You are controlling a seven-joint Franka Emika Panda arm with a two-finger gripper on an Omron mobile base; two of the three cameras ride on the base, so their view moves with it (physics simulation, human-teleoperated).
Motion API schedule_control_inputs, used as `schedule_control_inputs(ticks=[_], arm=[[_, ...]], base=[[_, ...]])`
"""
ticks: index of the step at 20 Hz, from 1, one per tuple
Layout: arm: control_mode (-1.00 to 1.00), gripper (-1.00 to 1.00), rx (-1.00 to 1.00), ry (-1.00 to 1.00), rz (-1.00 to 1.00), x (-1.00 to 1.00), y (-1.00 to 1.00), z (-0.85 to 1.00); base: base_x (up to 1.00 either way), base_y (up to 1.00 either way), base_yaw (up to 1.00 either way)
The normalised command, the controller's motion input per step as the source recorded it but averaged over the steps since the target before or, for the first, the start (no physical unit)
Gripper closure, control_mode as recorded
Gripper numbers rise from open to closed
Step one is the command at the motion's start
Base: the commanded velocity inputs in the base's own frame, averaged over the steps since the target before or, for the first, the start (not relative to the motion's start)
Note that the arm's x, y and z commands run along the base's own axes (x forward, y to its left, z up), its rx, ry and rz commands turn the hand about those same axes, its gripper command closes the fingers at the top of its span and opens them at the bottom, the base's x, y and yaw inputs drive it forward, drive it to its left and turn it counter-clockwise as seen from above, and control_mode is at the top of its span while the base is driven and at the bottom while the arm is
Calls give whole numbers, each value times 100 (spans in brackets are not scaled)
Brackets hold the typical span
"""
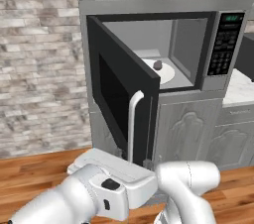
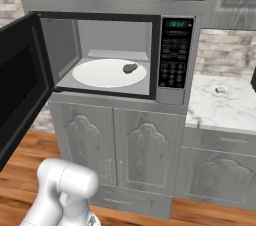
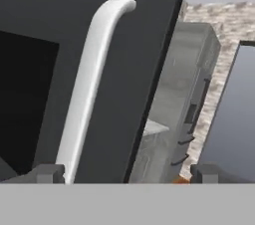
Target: Close the microwave door.
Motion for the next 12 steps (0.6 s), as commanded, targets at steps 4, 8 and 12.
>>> schedule_control_inputs(ticks=[4, 8, 12], arm=[[-100, -100, -22, 0, -5, 100, 19, -55], [-100, -100, -21, 0, -7, 84, 21, -25], [-100, -100, -17, 0, -10, 24, -19, -3]], base=[[0, 0, 0], [0, 0, 0], [0, 0, 0]])
